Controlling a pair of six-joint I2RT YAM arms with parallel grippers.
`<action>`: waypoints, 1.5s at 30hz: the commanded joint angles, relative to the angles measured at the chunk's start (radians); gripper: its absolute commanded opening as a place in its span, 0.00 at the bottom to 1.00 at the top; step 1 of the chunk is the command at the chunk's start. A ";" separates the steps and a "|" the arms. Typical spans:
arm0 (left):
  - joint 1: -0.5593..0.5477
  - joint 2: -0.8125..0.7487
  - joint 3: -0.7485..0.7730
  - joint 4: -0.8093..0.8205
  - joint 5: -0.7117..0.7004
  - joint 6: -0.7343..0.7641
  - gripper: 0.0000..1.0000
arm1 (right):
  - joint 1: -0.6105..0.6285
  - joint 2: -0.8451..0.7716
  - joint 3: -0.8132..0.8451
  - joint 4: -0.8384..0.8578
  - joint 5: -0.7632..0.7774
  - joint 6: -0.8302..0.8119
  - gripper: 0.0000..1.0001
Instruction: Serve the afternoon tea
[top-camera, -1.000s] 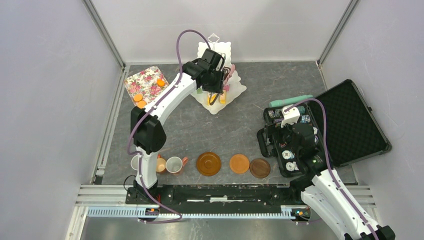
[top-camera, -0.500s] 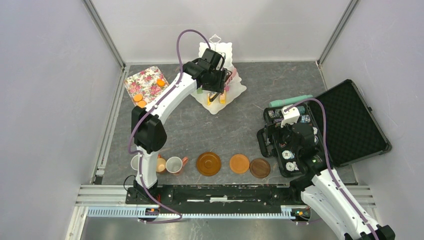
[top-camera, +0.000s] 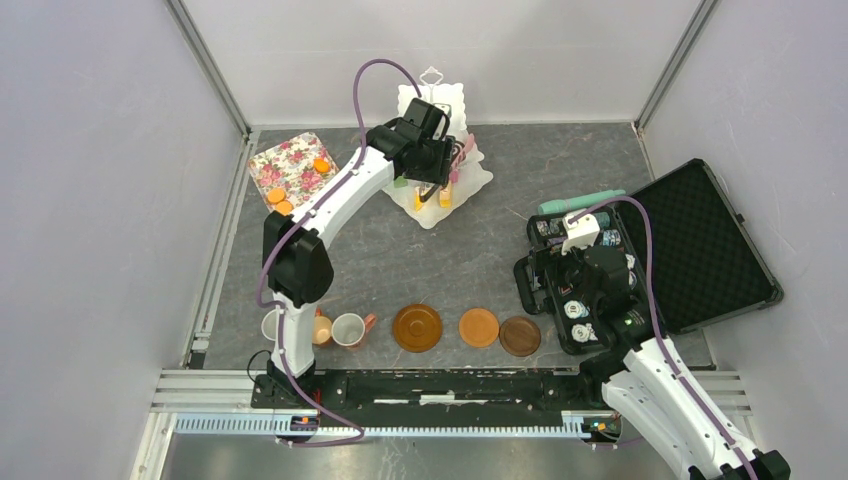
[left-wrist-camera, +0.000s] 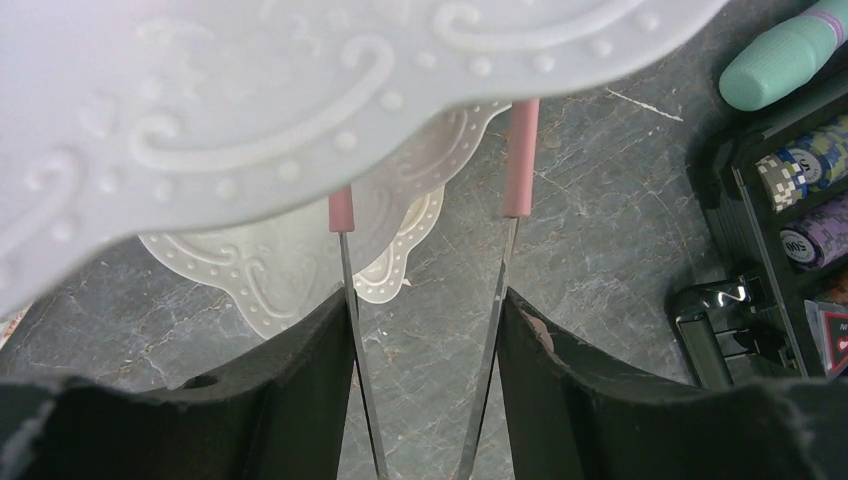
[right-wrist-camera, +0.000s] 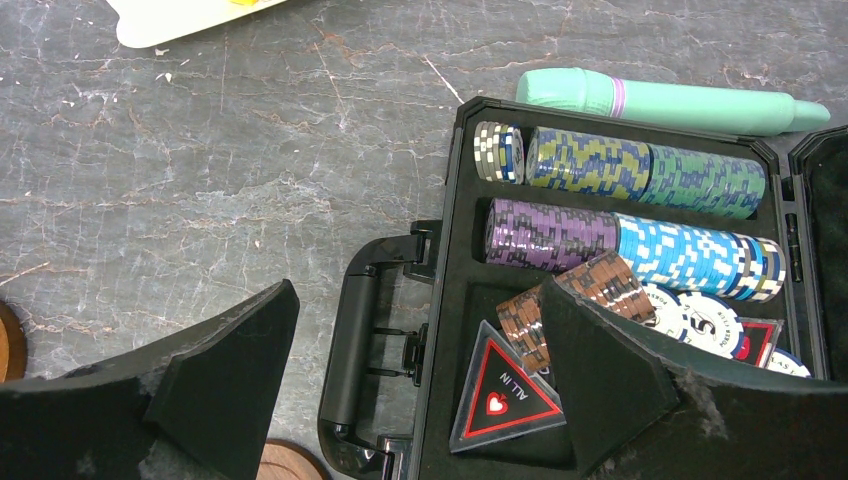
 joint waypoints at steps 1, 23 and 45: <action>0.002 -0.076 -0.032 0.087 -0.008 0.052 0.59 | 0.005 0.001 0.002 0.021 0.005 0.004 0.98; -0.004 -0.213 -0.150 0.161 -0.015 0.035 0.54 | 0.006 0.009 0.001 0.023 0.001 0.009 0.98; -0.008 -0.218 -0.140 0.205 -0.044 0.037 0.59 | 0.006 0.011 0.001 0.023 0.002 0.009 0.98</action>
